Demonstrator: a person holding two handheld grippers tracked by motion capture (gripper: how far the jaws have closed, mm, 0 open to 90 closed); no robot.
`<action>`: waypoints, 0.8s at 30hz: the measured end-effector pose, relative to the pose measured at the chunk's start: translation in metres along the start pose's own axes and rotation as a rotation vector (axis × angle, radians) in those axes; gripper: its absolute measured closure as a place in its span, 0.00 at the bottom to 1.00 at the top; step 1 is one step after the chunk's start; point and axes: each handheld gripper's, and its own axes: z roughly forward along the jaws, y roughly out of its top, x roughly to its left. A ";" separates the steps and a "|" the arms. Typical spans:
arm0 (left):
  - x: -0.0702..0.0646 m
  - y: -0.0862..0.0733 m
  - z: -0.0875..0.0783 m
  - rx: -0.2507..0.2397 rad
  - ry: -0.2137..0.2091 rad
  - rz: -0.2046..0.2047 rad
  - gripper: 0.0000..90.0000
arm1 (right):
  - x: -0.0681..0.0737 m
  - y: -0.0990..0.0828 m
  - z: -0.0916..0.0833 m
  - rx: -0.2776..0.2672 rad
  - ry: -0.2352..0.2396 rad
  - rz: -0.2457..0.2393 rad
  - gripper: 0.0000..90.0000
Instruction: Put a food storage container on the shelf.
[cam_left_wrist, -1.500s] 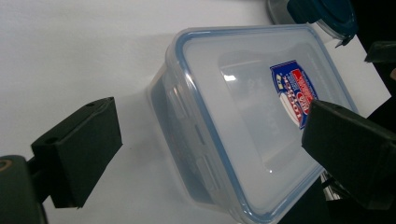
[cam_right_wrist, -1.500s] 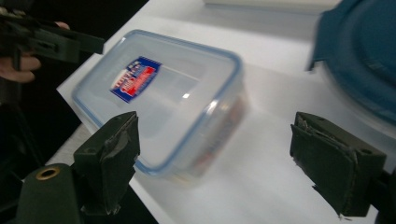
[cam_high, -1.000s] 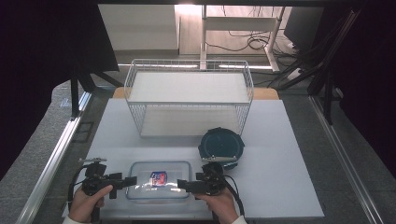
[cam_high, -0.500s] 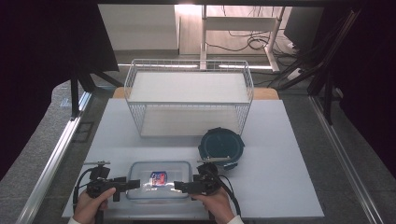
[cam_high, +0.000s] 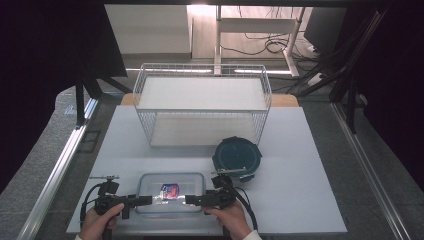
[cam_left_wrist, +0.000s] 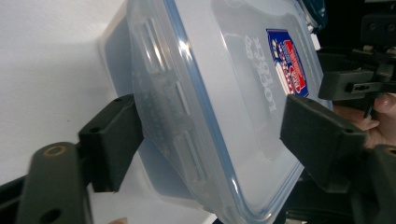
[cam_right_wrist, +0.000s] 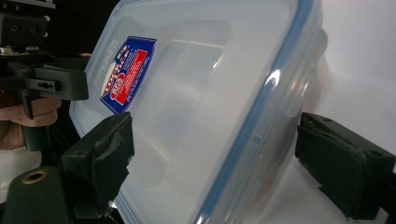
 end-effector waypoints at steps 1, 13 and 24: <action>-0.001 0.000 -0.001 -0.002 0.006 0.001 0.26 | 0.000 0.000 -0.001 0.002 0.002 0.010 0.17; -0.001 -0.001 -0.007 -0.014 -0.002 -0.023 0.35 | -0.003 -0.002 -0.015 -0.047 0.015 0.035 0.39; -0.008 -0.003 -0.013 -0.032 0.009 -0.007 0.41 | 0.000 -0.004 -0.024 -0.069 0.021 0.032 0.47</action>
